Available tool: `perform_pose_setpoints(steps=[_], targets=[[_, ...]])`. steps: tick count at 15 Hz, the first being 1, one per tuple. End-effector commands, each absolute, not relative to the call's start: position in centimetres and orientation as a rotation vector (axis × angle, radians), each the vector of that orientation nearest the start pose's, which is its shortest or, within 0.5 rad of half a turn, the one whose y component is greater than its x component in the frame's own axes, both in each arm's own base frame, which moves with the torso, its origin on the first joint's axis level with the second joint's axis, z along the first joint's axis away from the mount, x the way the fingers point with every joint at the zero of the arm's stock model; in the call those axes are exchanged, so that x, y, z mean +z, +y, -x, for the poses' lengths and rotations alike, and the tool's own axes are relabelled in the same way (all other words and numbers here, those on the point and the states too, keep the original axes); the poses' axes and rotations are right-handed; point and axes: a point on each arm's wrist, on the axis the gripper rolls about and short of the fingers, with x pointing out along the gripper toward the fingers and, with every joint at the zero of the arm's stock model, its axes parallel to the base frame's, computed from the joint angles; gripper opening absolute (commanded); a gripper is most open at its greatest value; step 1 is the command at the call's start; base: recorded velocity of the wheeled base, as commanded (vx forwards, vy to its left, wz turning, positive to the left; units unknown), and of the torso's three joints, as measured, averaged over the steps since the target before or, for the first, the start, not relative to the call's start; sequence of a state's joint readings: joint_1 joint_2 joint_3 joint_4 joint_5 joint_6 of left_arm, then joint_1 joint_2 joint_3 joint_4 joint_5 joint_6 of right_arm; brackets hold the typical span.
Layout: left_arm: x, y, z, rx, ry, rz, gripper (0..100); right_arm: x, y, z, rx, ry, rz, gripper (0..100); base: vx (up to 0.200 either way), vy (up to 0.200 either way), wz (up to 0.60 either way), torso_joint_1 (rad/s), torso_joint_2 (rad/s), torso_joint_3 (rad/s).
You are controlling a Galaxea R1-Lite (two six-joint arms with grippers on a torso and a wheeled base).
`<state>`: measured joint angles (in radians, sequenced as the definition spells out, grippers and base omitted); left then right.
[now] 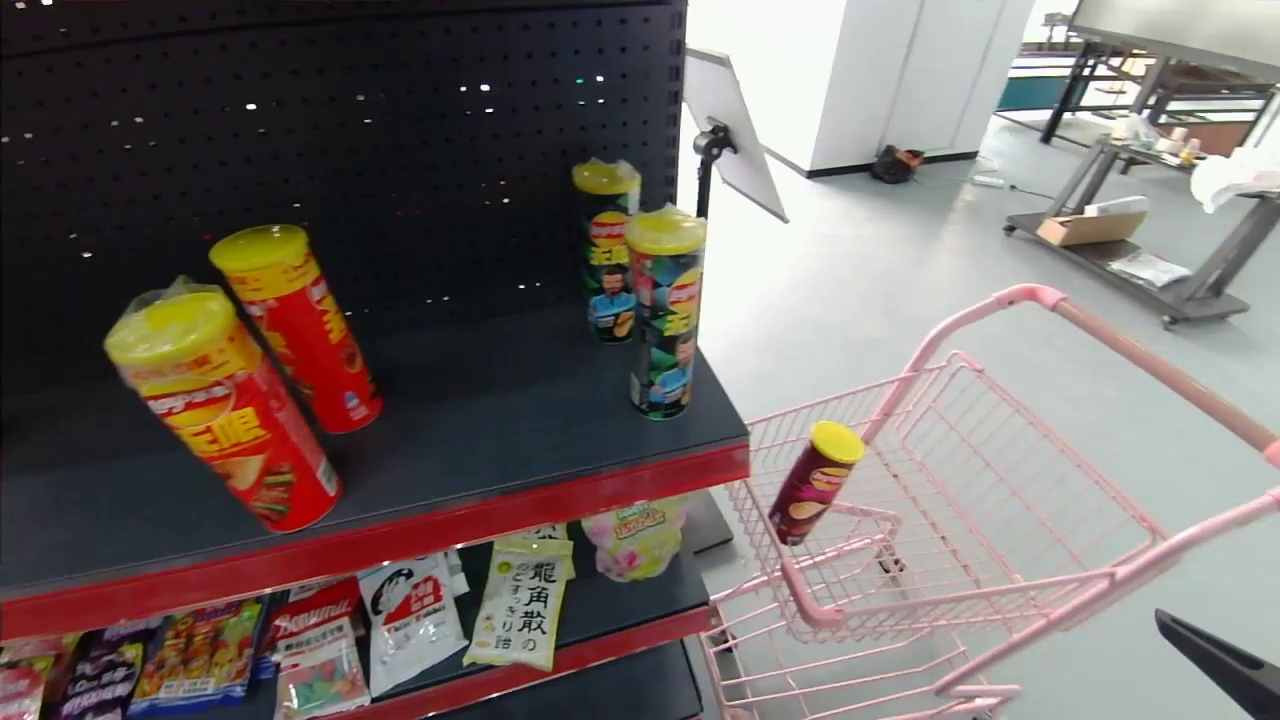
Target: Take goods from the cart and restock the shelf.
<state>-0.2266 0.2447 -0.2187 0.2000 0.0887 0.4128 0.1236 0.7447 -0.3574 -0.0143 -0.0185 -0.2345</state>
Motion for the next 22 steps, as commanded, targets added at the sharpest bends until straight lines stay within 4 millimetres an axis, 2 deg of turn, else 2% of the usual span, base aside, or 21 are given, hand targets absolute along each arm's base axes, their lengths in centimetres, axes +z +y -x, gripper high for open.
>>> perform_pose_setpoints(steps=[1,13,22], targets=[[12.0,0.5,1.4,-0.182,0.195,-0.446,100,16.9,0.8,-6.6,0.149,0.367,0.259,100,0.0,0.0,-0.6,0.002,0.01,0.002],[12.1,0.5,1.4,-0.179,0.187,-0.444,100,16.3,0.6,-7.0,0.117,0.411,0.29,100,0.0,0.0,0.0,0.0,0.0,0.0],[12.3,0.5,1.5,-0.177,0.178,-0.444,100,15.9,0.5,-7.0,0.105,0.429,0.29,100,0.0,0.0,0.0,-0.134,0.34,0.197]])
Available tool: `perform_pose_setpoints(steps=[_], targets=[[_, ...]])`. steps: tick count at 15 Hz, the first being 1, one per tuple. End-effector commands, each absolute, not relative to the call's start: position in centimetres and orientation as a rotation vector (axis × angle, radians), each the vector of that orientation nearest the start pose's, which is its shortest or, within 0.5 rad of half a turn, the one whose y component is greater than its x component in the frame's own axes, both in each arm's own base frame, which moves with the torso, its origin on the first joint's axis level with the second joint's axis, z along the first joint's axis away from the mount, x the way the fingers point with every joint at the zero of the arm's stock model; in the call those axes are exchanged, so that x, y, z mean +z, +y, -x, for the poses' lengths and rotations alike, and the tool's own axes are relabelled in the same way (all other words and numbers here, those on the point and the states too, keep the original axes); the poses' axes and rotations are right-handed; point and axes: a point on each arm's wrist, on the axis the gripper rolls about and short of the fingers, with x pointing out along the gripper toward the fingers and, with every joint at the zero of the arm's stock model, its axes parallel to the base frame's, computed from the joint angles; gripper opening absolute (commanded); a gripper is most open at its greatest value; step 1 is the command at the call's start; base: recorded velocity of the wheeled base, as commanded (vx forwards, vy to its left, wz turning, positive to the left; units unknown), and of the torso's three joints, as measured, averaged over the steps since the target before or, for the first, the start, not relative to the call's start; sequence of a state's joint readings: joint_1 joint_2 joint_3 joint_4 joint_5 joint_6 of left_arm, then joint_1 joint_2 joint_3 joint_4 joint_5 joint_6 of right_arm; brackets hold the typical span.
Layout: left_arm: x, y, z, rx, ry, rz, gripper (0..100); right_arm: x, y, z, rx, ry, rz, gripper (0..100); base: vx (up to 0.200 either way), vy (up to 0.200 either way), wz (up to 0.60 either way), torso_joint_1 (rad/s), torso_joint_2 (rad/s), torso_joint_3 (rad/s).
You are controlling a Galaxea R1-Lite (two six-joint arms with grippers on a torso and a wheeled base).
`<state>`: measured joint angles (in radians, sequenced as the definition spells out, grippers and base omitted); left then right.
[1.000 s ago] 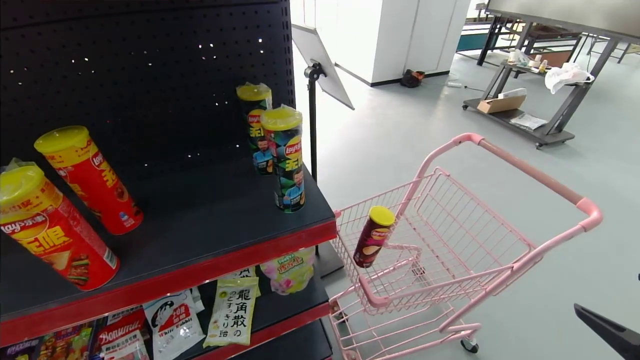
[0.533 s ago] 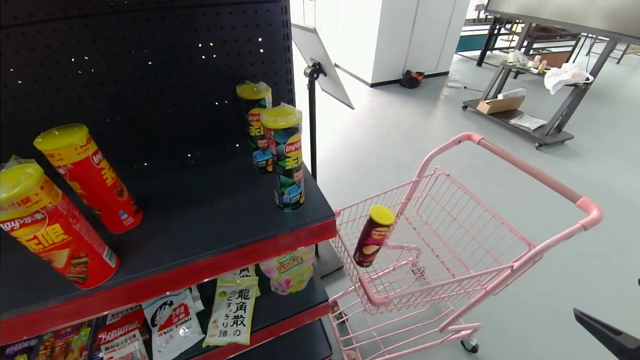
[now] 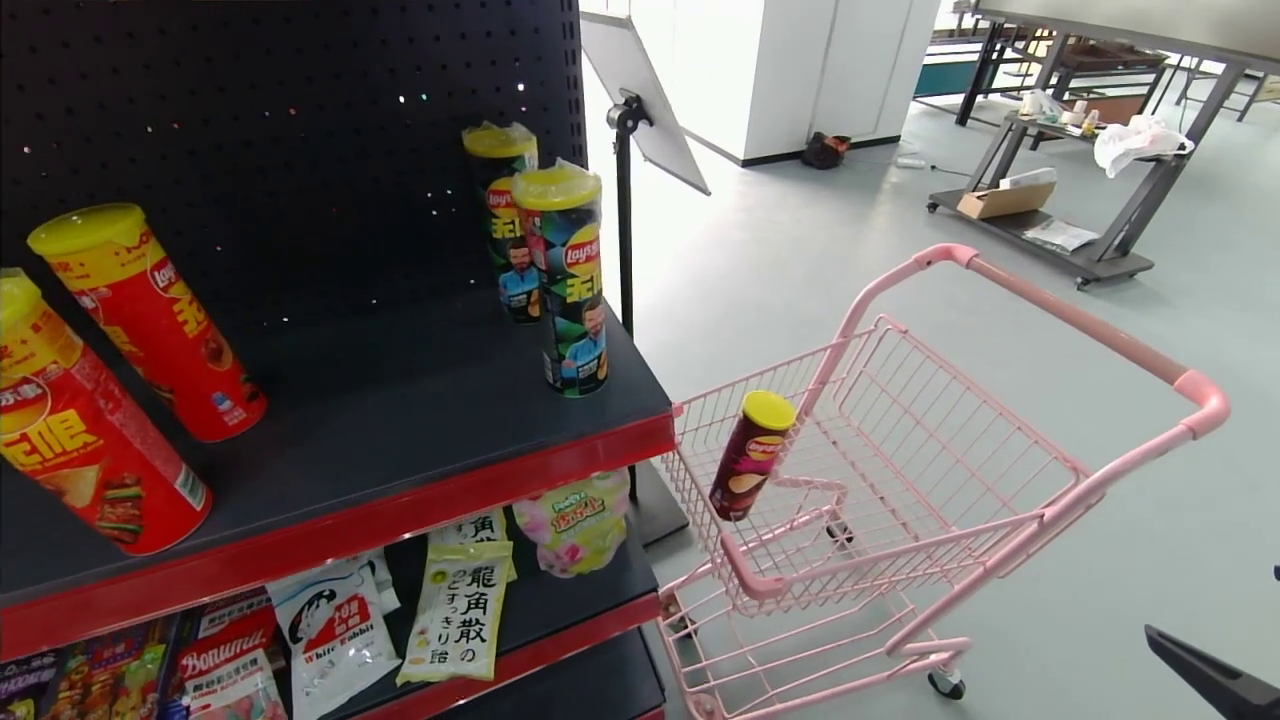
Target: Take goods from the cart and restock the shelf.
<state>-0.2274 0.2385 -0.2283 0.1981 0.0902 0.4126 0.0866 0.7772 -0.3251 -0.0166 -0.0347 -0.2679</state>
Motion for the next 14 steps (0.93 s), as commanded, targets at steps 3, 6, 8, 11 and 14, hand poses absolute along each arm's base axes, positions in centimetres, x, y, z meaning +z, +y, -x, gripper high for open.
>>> perform_pose_setpoints(steps=[3,6,8,11,14], targets=[[12.2,0.5,1.4,-0.179,0.184,-0.445,100,15.7,0.4,-6.9,0.089,0.436,0.286,100,0.0,0.0,0.0,-0.142,0.37,0.222],[12.1,0.5,1.4,-0.179,0.186,-0.445,100,15.7,0.4,-7.0,0.091,0.439,0.286,100,0.0,0.0,0.0,-0.144,0.38,0.24],[12.1,0.5,1.4,-0.179,0.186,-0.445,100,15.6,0.4,-7.1,0.093,0.448,0.288,100,0.0,0.0,0.0,-0.161,0.44,0.278],[12.1,0.5,1.4,-0.179,0.186,-0.445,100,15.5,0.5,-7.7,0.1,0.478,0.289,100,0.0,0.0,0.0,-0.191,0.53,0.347],[12.1,0.5,1.4,-0.178,0.186,-0.447,100,15.3,0.6,-10.1,0.104,0.498,0.281,100,0.0,0.0,0.0,-0.103,0.32,0.212]])
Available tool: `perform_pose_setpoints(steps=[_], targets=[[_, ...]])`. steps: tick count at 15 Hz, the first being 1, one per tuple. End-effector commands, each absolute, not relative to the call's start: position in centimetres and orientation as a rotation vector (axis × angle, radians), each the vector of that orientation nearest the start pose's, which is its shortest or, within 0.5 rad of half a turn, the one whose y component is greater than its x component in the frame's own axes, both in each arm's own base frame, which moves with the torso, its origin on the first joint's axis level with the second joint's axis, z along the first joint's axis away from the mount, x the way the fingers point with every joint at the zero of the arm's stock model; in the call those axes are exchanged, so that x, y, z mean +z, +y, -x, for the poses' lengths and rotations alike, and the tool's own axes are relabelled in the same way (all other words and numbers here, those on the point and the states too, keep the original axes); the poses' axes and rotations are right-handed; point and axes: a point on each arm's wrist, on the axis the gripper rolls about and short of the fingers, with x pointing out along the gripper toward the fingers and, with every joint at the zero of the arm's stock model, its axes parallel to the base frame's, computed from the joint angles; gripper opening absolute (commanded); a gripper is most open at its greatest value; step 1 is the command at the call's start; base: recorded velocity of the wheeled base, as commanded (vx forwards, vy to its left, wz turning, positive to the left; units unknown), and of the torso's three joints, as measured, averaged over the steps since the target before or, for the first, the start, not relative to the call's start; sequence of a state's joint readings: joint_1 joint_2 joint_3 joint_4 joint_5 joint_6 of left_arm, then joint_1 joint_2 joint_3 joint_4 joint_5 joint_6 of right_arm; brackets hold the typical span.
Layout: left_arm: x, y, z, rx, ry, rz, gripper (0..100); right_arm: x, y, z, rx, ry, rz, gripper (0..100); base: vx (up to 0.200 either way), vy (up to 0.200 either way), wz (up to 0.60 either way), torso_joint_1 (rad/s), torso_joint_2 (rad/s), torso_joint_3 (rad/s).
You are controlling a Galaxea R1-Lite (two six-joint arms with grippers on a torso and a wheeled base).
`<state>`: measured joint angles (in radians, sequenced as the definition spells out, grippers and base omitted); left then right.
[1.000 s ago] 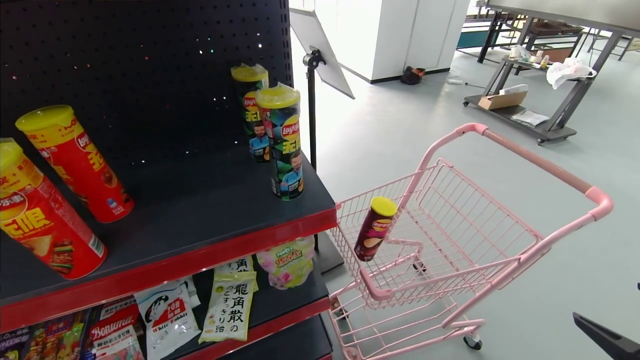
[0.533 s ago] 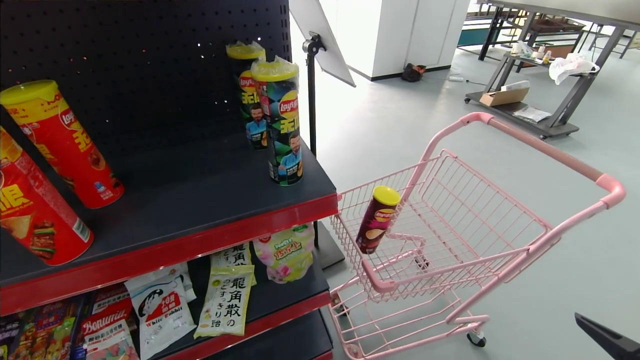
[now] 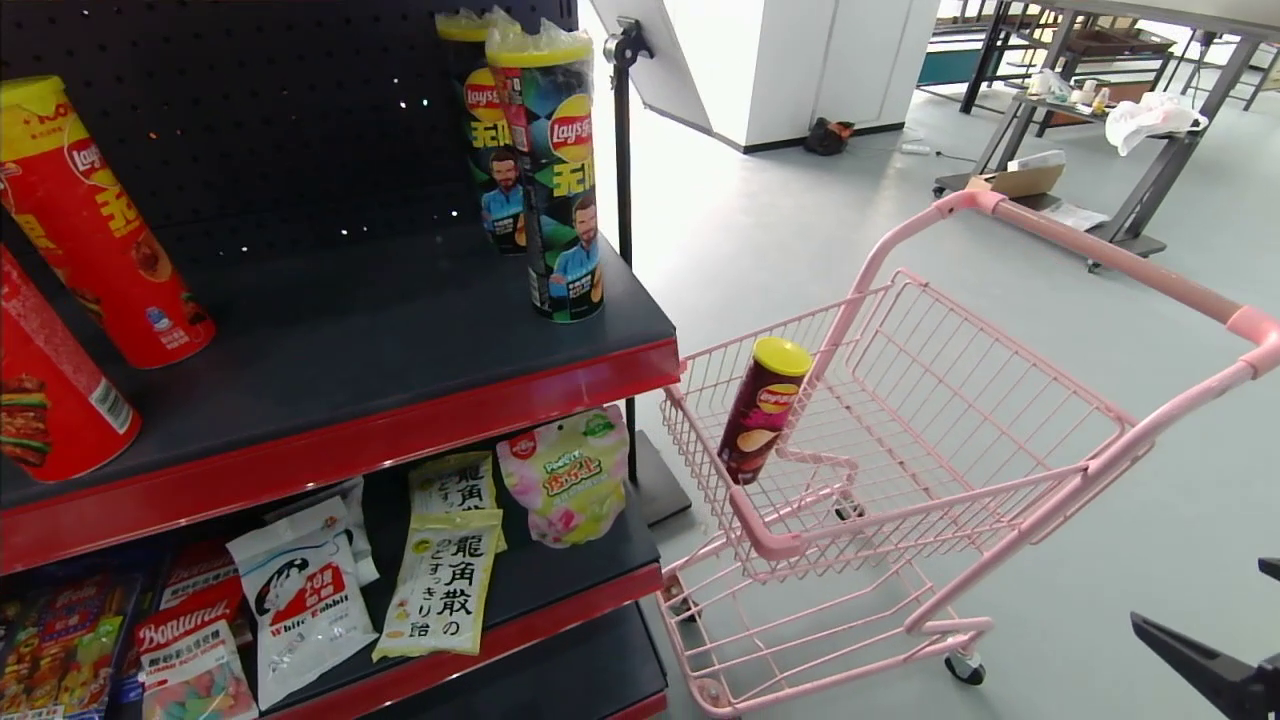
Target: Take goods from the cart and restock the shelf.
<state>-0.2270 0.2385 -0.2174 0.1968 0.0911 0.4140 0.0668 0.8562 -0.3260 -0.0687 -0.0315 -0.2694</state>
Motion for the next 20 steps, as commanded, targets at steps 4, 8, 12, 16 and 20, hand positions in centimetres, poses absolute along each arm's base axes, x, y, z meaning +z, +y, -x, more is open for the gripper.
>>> perform_pose_setpoints(steps=[4,8,12,16,20], targets=[[12.0,0.5,1.4,-0.174,0.189,-0.452,100,14.7,1.4,-17.0,0.095,0.442,0.189,100,0.0,0.0,0.0,-0.013,0.04,0.028],[12.8,0.5,1.2,-0.164,0.188,-0.465,100,14.4,4.7,-24.4,0.266,0.393,0.157,100,0.0,0.0,0.0,0.0,0.0,0.0],[14.2,0.3,0.2,-0.164,0.223,-0.456,100,13.1,6.0,-29.1,0.401,0.422,0.039,100,0.0,0.0,0.0,0.0,0.0,0.0],[14.6,0.2,-0.3,-0.171,0.224,-0.378,100,11.9,8.8,-32.3,0.433,0.403,-0.076,100,0.0,0.0,0.0,0.0,0.0,0.0],[14.9,0.1,-0.5,-0.169,0.233,-0.341,100,9.8,9.4,-34.7,0.418,0.401,-0.08,100,0.0,0.0,0.0,0.0,0.0,0.0]])
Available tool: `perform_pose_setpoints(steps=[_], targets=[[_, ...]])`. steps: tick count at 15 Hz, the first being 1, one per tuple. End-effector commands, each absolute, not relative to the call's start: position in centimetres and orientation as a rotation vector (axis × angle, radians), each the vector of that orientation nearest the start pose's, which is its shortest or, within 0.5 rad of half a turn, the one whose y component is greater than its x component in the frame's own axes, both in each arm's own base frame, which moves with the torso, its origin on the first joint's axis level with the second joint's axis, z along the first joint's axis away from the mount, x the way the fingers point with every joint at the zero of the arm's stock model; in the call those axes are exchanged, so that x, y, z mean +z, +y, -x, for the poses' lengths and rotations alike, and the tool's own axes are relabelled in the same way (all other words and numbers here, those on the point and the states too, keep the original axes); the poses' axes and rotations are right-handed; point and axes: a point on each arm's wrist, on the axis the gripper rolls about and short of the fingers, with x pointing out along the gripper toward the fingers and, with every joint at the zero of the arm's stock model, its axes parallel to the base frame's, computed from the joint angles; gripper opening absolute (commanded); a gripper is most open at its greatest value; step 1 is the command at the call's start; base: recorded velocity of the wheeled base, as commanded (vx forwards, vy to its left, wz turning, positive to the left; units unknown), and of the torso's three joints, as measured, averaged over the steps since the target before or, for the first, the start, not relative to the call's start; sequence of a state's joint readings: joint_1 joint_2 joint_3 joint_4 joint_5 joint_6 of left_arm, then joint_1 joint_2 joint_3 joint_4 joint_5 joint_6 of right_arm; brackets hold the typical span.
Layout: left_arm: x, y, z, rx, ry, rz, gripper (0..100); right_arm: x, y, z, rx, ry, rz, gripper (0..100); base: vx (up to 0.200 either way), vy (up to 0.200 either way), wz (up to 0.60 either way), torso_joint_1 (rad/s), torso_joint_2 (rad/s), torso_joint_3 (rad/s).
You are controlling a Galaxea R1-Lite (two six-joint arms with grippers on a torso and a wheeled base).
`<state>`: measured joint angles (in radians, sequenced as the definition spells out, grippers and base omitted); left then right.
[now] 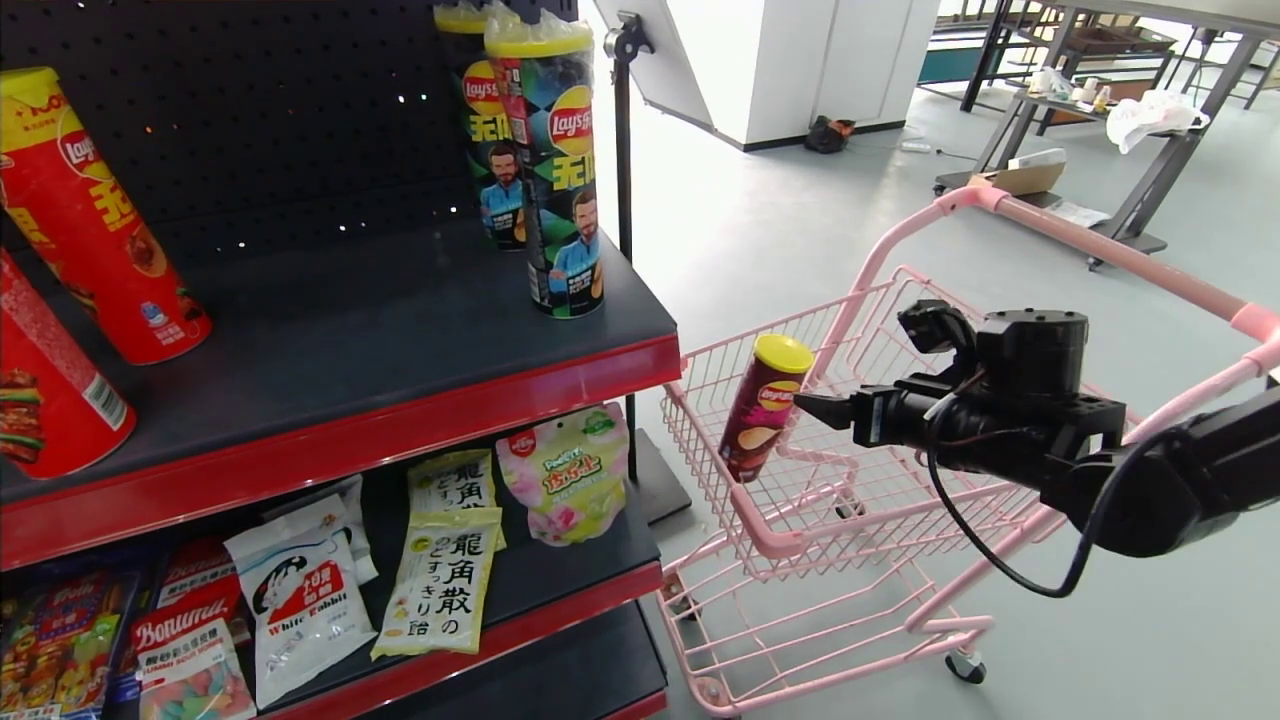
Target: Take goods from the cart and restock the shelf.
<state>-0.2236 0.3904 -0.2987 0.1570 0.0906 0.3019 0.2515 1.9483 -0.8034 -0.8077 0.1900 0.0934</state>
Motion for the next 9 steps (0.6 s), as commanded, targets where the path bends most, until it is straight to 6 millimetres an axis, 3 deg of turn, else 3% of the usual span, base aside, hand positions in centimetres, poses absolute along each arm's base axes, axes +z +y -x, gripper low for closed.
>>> perform_pose_setpoints(steps=[1,9], targets=[[14.9,0.1,-0.6,-0.17,0.242,-0.342,100,9.4,9.5,-35.4,0.414,0.39,-0.097,100,0.0,0.0,0.0,0.0,0.0,0.0],[15.5,-0.1,-1.2,-0.171,0.265,-0.347,100,8.2,11.4,-38.6,0.438,0.356,-0.126,100,0.0,0.0,0.0,0.0,0.0,0.0]])
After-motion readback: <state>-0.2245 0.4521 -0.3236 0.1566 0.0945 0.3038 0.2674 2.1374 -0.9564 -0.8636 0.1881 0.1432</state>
